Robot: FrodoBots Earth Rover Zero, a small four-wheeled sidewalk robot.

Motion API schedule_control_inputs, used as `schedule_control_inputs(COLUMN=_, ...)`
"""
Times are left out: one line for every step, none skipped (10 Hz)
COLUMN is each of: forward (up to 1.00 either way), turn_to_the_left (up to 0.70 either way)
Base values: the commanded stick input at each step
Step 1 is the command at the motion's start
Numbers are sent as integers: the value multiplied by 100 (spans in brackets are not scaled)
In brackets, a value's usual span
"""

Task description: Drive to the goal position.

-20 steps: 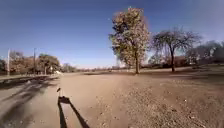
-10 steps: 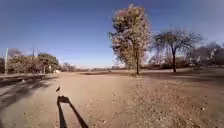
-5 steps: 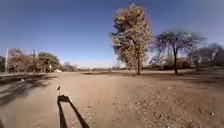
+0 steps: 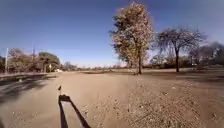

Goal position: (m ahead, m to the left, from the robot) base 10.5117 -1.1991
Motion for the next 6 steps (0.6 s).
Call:
schedule_control_inputs(forward=50, turn_to_the_left=0)
schedule_control_inputs(forward=50, turn_to_the_left=0)
schedule_control_inputs(forward=50, turn_to_the_left=0)
schedule_control_inputs(forward=50, turn_to_the_left=0)
schedule_control_inputs(forward=50, turn_to_the_left=0)
schedule_control_inputs(forward=50, turn_to_the_left=0)
